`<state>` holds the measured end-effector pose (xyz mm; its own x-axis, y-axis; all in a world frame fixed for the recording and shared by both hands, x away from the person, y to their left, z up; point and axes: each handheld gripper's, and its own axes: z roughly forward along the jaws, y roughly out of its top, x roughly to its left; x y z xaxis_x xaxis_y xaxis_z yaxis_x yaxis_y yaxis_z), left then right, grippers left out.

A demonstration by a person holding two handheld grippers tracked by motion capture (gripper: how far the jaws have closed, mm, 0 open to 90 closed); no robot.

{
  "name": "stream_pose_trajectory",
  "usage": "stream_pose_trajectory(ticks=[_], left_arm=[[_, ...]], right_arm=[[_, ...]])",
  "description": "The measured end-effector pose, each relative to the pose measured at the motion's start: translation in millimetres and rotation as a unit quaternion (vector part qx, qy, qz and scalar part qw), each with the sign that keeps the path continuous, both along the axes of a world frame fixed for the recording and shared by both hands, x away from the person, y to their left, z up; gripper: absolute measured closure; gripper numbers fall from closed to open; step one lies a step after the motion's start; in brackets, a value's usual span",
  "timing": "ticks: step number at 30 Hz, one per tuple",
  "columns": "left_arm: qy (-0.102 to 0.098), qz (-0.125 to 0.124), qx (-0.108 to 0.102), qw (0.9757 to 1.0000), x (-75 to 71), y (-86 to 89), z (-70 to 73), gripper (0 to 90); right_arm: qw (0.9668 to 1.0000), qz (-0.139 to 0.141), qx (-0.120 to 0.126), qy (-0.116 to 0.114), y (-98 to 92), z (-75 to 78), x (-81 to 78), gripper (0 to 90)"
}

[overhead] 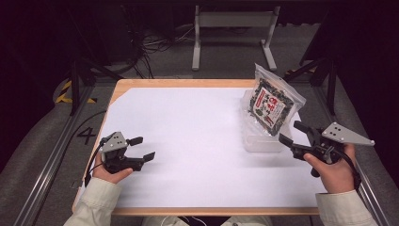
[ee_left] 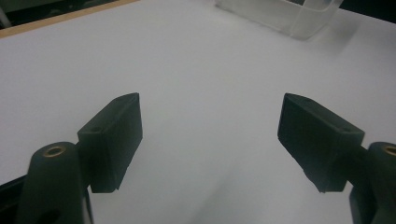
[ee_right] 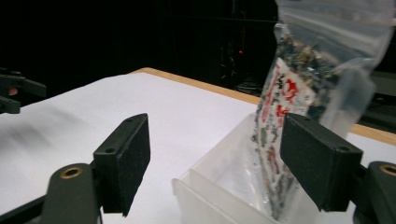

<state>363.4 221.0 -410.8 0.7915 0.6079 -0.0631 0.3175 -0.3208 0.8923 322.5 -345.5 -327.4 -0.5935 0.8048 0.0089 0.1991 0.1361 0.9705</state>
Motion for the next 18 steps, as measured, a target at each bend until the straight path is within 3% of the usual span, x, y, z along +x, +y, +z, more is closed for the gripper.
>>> stream_pose_trajectory(ticks=[8,12,18], left_arm=[[0.005,-0.003,-0.010,0.9999,-15.0,-2.0,-4.3,22.5],[0.007,-0.003,-0.014,0.9999,-22.0,-2.4,-5.4,22.3],[-0.001,-0.002,-0.022,0.9998,-27.7,-2.2,-6.3,22.3]], right_arm=[[0.9991,0.043,0.002,0.000,17.9,-17.1,-8.0,24.5],[0.9977,0.067,-0.002,0.009,27.6,-35.6,-9.3,24.5],[0.9965,0.080,0.000,0.024,33.5,-58.3,-8.5,24.6]])
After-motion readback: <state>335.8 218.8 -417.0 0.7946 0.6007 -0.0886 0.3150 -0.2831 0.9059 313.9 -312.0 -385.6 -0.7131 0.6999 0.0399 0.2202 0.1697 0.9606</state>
